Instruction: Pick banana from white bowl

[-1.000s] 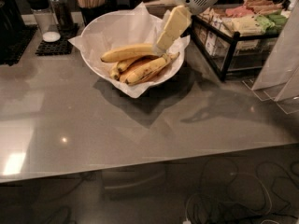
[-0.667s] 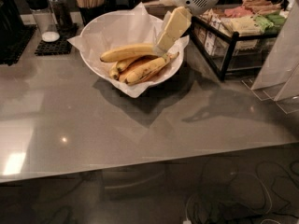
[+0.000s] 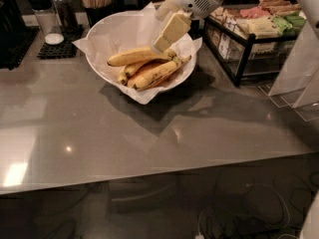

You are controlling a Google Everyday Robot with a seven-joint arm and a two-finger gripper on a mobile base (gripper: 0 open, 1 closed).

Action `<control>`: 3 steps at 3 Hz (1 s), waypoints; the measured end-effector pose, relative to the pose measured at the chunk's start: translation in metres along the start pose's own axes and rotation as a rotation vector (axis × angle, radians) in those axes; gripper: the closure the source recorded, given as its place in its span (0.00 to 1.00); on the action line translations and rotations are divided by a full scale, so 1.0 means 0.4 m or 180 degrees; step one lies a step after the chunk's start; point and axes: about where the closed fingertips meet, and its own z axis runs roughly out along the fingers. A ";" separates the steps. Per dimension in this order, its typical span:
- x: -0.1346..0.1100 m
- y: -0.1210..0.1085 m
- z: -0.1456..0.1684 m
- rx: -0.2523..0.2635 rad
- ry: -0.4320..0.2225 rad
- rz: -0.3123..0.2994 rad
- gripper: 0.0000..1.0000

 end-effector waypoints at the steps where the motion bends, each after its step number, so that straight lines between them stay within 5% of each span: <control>1: -0.047 -0.017 0.096 -0.0177 -0.0070 -0.0189 0.15; 3: -0.088 -0.035 0.236 -0.0388 -0.0097 -0.0381 0.15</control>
Offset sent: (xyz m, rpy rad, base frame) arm 0.0375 0.1015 -0.0397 -0.0085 0.0072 0.2215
